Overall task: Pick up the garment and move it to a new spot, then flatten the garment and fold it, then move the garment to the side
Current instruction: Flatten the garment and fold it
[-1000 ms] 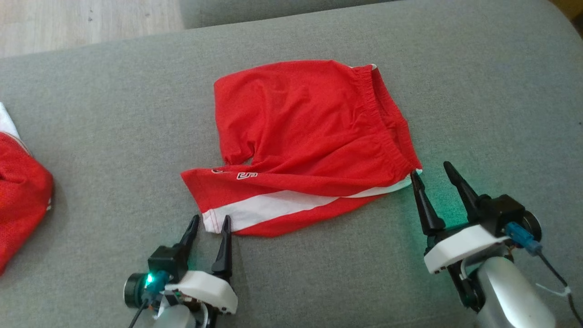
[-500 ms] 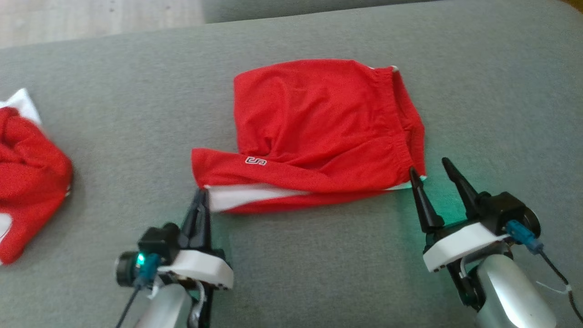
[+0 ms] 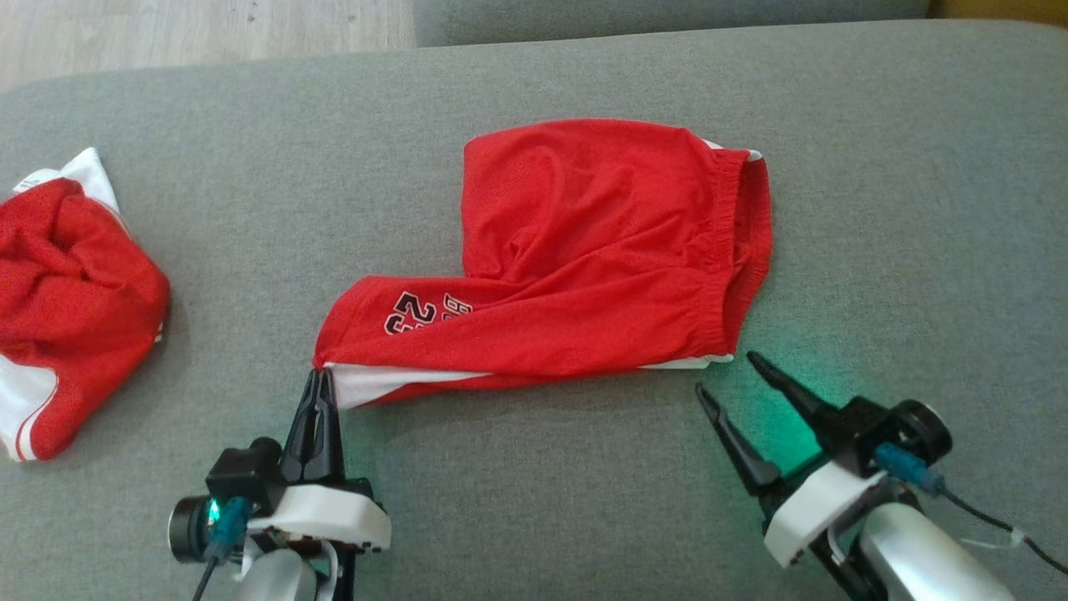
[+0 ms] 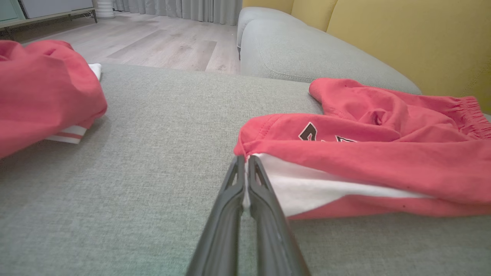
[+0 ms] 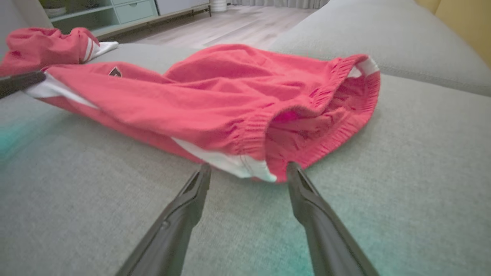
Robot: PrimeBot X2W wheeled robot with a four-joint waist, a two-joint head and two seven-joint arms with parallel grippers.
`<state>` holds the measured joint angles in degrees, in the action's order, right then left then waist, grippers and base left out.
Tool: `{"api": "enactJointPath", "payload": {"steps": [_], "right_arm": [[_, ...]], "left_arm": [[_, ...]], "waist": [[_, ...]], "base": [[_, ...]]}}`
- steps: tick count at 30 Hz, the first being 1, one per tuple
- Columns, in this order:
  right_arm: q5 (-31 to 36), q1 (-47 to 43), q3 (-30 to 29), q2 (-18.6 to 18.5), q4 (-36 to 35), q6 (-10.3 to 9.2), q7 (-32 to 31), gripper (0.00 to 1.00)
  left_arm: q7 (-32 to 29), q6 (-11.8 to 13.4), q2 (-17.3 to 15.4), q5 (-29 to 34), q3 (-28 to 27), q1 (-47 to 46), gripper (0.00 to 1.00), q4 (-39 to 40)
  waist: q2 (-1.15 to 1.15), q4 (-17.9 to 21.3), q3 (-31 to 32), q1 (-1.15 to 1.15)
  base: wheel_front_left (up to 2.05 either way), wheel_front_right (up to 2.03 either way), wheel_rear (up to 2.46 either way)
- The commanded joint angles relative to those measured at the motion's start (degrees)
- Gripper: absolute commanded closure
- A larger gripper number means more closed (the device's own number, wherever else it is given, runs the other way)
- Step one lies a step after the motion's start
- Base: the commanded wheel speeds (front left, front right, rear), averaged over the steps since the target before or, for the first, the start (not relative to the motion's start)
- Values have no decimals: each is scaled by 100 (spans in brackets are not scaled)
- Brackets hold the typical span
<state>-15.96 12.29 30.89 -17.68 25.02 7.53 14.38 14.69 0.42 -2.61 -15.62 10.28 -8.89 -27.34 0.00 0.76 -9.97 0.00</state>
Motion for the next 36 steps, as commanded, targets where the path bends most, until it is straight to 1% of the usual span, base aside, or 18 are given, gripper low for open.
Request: {"api": "enactJointPath", "payload": {"steps": [1, 5, 16, 17, 18, 19, 22, 26, 27, 31, 33, 36], "right_arm": [[-57, 135, 212, -135, -90, -4, 62, 0], [-119, 374, 461, -228, 60, -4, 62, 0], [-8, 677, 572, -201, 521, -4, 62, 0], [-12, 698, 599, -201, 534, -4, 62, 21], [-18, 719, 625, -200, 536, -4, 62, 59], [-17, 742, 642, -203, 526, -4, 62, 100], [-48, 767, 658, -219, 414, -4, 62, 100], [-206, 759, 645, -311, -81, -4, 62, 100], [-206, 759, 645, -311, -81, -4, 62, 100], [-434, 830, 634, -386, -662, -4, 62, 100], [-627, 938, 580, -413, -981, -4, 62, 100], [-1043, 1179, 543, -491, -1458, -4, 62, 100]], "left_arm": [[30, -27, -27, -7, -214, -125, 100, 184], [30, -25, -27, -54, -149, -159, 100, 181], [30, -35, -27, -78, -16, -203, 100, 141], [30, -33, -27, -79, -12, -204, 100, 142], [30, -31, -27, -80, -9, -205, 100, 144], [30, -30, -27, -81, -6, -208, 100, 149], [30, -25, -27, -77, -10, -223, 100, 161], [30, -56, -27, -44, -122, -263, 100, 269], [30, -56, -27, -44, -122, -263, 100, 269], [31, -180, -42, 183, -376, -422, 100, 584], [31, -271, -148, 358, -537, -595, 100, 821], [31, -394, -464, 624, -716, -936, 100, 1202]], "waist": [[0, 6, -11, 0], [0, -2, -61, 0], [0, -117, -179, 0], [0, -120, -190, 0], [0, -123, -200, 0], [0, -125, -212, 0], [0, -123, -223, 0], [0, -59, -107, 0], [0, -59, -107, 0], [0, -20, 112, 0], [0, -2, 260, 0], [0, 18, 500, 0]], "base": [[0, 0, 0], [0, 0, 0], [0, 0, 0], [0, 0, 0], [0, 0, 0], [0, 0, 0], [0, 0, 0], [0, 0, 0], [0, 0, 0], [0, 0, 0], [0, 0, 0], [0, 0, 0]]}}
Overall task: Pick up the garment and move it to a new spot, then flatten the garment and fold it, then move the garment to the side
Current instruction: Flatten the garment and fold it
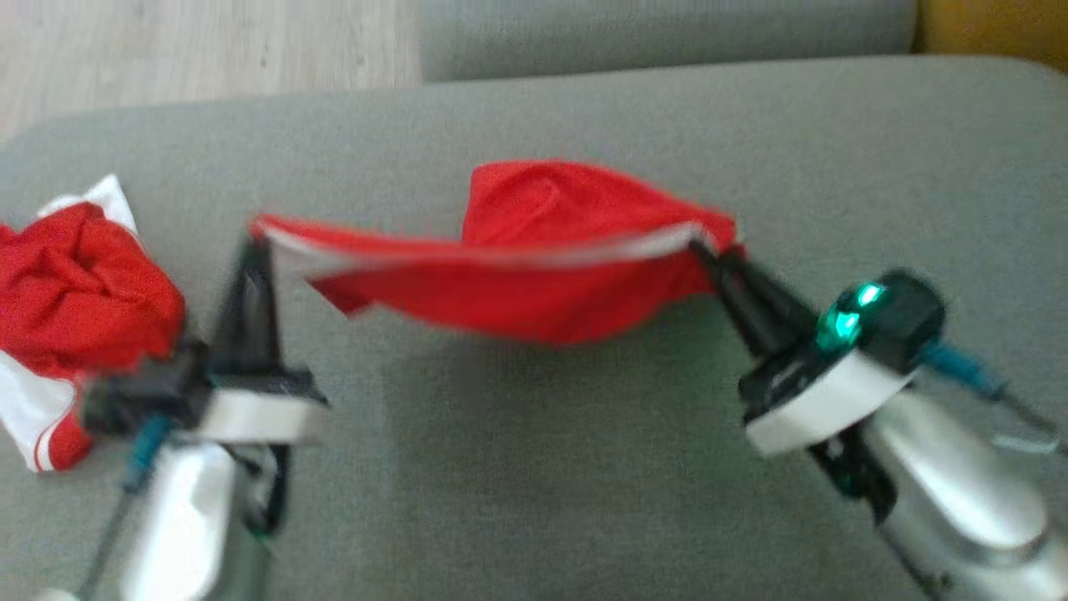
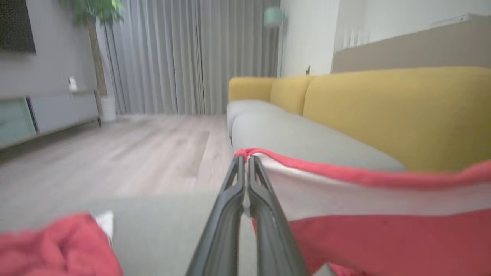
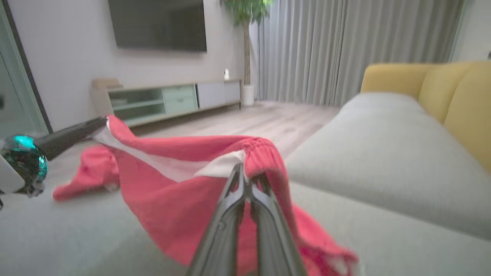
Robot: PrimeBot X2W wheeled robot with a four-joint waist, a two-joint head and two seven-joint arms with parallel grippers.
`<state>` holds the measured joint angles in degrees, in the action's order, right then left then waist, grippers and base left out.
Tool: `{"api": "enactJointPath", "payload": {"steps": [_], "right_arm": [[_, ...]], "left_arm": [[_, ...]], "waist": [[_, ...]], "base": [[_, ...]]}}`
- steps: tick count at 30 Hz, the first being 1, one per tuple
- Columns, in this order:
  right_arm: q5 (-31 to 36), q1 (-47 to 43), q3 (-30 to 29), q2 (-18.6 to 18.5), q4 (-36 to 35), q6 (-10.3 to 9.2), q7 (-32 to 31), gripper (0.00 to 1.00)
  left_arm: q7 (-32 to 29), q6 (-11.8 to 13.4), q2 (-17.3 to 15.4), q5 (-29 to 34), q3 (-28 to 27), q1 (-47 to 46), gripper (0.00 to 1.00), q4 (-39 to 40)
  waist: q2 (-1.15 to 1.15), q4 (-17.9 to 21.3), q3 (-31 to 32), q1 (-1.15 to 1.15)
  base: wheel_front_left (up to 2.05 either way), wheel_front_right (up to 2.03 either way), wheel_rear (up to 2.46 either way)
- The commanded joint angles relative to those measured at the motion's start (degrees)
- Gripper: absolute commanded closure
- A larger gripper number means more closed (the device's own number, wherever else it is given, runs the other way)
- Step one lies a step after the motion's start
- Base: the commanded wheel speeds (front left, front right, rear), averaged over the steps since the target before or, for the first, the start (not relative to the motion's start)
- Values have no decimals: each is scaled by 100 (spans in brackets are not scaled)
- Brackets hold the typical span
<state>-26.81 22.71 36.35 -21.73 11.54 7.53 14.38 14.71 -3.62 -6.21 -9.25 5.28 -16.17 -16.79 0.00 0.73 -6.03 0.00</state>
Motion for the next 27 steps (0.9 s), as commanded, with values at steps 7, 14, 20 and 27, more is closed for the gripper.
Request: {"api": "enactJointPath", "payload": {"steps": [7, 14, 20, 27], "right_arm": [[-1351, 1078, 39, -539, -1015, -4, 59, 100], [-2584, 1968, 227, -1156, -1187, -4, -608, 100], [-2645, 2885, 534, -1284, -407, -4, -574, 100], [-1749, 4500, 995, -1406, 343, -4, 9, 100]], "left_arm": [[-103, -174, -1096, 392, -399, -1285, 100, 997], [-1227, -296, -1414, 278, -153, -2328, 100, 1297], [-1563, -232, -1052, 185, 172, -3017, 100, 646], [-444, 273, -806, 423, 77, -4280, 100, 250]], "waist": [[0, 62, 493, 0], [0, 62, 178, 0], [0, 83, -592, 0], [0, 54, -1030, 0]], "base": [[0, 0, 0], [0, 0, 0], [0, 0, 0], [0, 0, 0]]}}
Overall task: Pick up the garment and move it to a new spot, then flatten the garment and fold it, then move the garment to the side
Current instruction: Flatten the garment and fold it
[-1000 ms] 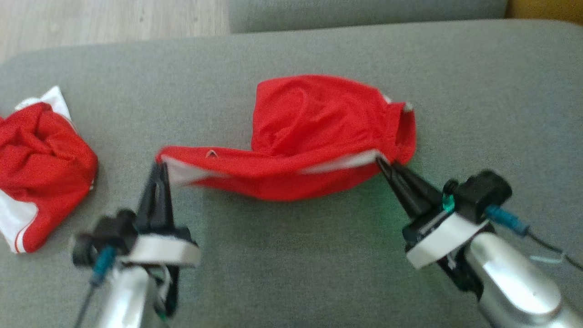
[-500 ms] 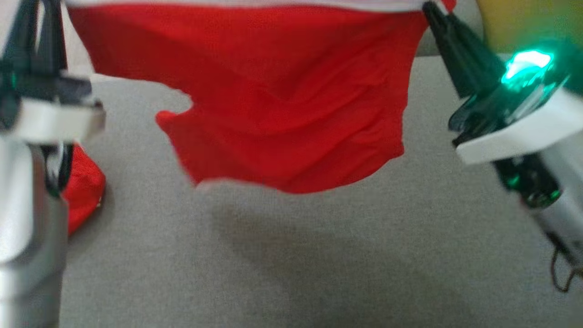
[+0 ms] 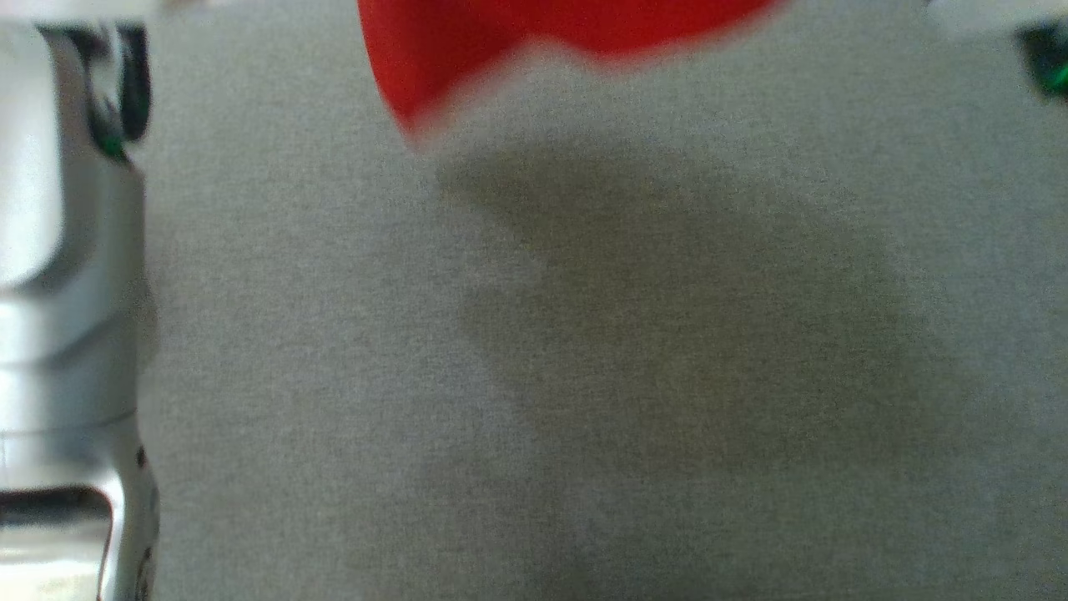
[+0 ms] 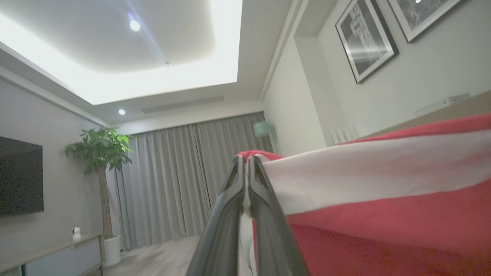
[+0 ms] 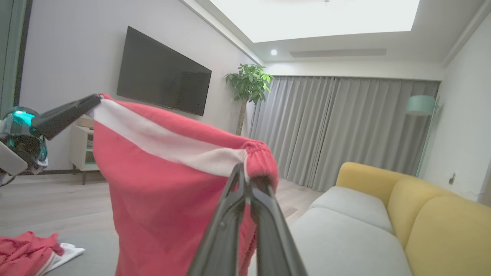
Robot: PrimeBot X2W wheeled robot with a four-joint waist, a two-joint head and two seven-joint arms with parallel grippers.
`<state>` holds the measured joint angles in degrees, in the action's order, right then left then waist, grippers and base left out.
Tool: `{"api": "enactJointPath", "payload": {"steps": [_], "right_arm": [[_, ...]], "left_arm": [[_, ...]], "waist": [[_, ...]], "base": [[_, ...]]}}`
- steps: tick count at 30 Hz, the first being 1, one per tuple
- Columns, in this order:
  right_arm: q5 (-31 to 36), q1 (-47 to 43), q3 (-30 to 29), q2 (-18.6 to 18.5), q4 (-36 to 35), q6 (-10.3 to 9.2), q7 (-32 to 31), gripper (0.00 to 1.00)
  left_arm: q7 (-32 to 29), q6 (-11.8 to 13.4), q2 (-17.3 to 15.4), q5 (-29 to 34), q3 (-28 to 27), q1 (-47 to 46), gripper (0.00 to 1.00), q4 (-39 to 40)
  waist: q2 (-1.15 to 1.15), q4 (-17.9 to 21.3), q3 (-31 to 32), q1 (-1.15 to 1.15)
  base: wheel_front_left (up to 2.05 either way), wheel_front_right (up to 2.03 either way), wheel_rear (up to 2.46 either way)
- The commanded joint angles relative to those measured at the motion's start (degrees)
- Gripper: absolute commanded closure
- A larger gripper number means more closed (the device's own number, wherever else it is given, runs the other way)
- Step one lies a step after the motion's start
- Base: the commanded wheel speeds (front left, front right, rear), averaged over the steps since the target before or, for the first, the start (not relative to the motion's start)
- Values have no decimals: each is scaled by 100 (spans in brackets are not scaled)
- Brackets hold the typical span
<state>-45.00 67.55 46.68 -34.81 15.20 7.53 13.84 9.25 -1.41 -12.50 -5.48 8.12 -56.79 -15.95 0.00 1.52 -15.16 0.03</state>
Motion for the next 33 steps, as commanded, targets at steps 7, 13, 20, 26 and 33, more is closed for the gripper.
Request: {"api": "enactJointPath", "payload": {"steps": [7, 13, 20, 26, 33], "right_arm": [[-37, -679, 35, -59, 298, -4, 113, 100], [-250, -2030, 384, -60, 414, -4, 115, 100], [-444, -3913, 379, 243, 310, -4, 115, 100], [-504, -5034, 315, 335, -42, -4, 116, 100], [-708, -5510, 625, 239, -451, -4, 116, 100]], "left_arm": [[406, 125, 30, -175, -191, 813, 100, -236], [542, 174, 321, -488, -255, 2487, 100, -686], [573, 191, 771, -871, -639, 4452, 100, -680], [574, 108, 898, -854, -893, 5553, 100, -408], [575, -37, 927, -599, -941, 5896, 100, -214]], "waist": [[0, -172, 110, -3], [0, -235, 254, -3], [0, -322, 639, -3], [0, -344, 1048, -3], [0, -219, 1129, -3]], "base": [[0, 0, 0], [0, 0, 0], [0, 0, 0], [0, 0, 0], [0, 0, 0]]}}
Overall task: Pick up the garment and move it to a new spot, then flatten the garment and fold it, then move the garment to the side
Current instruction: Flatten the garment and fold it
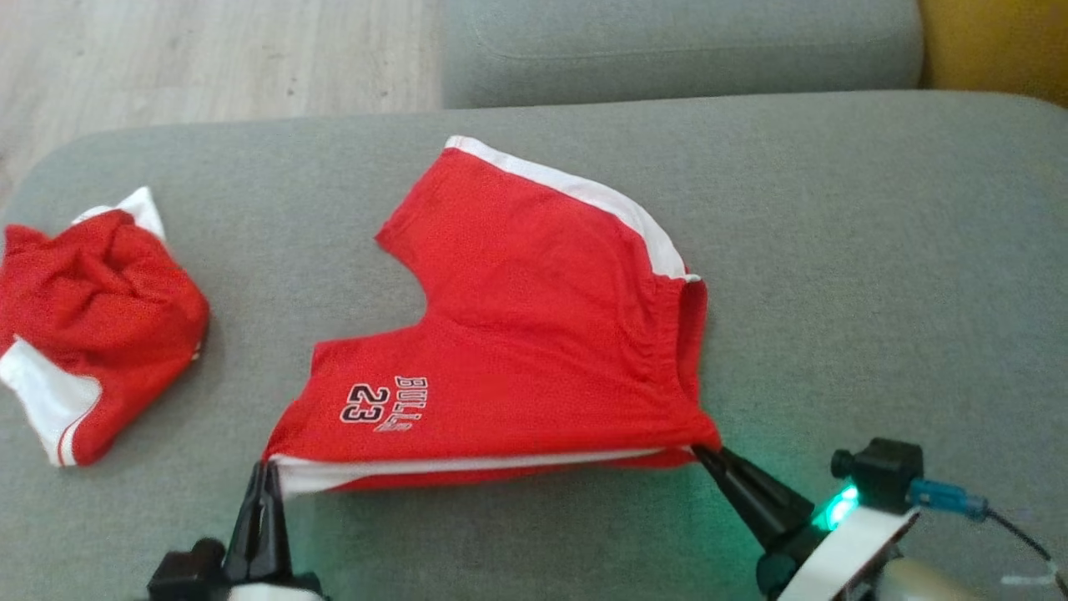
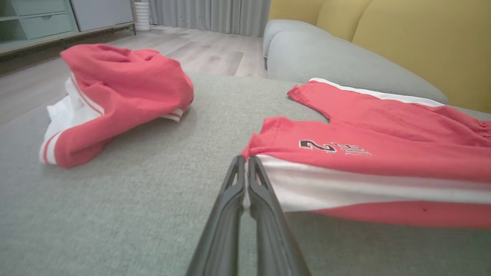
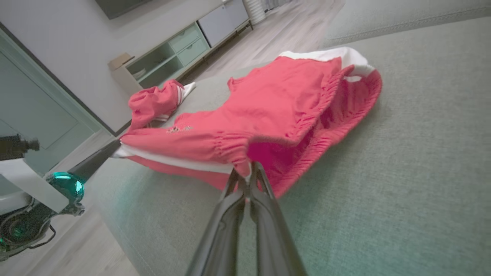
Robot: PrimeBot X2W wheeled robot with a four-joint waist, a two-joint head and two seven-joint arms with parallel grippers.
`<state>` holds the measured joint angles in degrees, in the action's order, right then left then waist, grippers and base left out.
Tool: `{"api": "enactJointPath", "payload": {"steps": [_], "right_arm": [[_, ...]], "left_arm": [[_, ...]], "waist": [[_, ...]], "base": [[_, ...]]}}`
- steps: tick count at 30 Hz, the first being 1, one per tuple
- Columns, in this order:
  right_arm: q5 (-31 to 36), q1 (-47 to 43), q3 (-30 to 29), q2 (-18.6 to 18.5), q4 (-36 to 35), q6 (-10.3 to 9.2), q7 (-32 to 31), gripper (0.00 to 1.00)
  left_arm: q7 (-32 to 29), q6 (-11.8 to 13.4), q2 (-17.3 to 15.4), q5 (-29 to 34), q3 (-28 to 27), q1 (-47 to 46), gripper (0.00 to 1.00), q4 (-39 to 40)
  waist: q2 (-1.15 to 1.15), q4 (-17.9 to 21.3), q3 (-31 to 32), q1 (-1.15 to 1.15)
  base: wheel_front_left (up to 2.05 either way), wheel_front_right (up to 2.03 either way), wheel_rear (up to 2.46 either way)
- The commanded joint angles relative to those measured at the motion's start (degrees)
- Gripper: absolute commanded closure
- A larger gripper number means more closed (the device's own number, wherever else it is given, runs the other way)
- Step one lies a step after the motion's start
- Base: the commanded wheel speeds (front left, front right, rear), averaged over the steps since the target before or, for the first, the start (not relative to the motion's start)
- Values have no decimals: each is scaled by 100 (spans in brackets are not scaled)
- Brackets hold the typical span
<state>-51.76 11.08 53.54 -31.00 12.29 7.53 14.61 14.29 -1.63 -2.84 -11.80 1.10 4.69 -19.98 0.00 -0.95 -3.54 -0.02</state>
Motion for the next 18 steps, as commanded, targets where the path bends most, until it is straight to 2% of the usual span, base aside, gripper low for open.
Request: {"api": "enactJointPath", "payload": {"steps": [1, 5, 8, 13, 18], "right_arm": [[-78, 168, -103, -127, -209, -4, 39, 100], [-374, 409, -345, 9, -352, -4, 39, 100], [-895, 685, -451, 149, -435, -4, 39, 100], [-1903, 1396, -338, 329, -523, -4, 37, 100], [-2532, 2059, -117, 552, -518, -4, 37, 100]], "left_arm": [[70, -52, -54, 96, -221, -325, 100, 211], [70, -234, -234, 373, -19, -1048, 100, 183], [-16, -352, -454, 601, 234, -1996, 100, 16], [-657, -509, -852, 925, 715, -3809, 100, -403], [-1187, -571, -1160, 1034, 1174, -5173, 100, -1080]], "waist": [[0, 62, -75, 2], [0, 199, -387, 2], [0, 313, -740, 2], [0, 593, -1410, 2], [0, 910, -1929, 2]], "base": [[0, 0, 0], [0, 0, 0], [0, 0, 0], [0, 0, 0], [0, 0, 0]]}}
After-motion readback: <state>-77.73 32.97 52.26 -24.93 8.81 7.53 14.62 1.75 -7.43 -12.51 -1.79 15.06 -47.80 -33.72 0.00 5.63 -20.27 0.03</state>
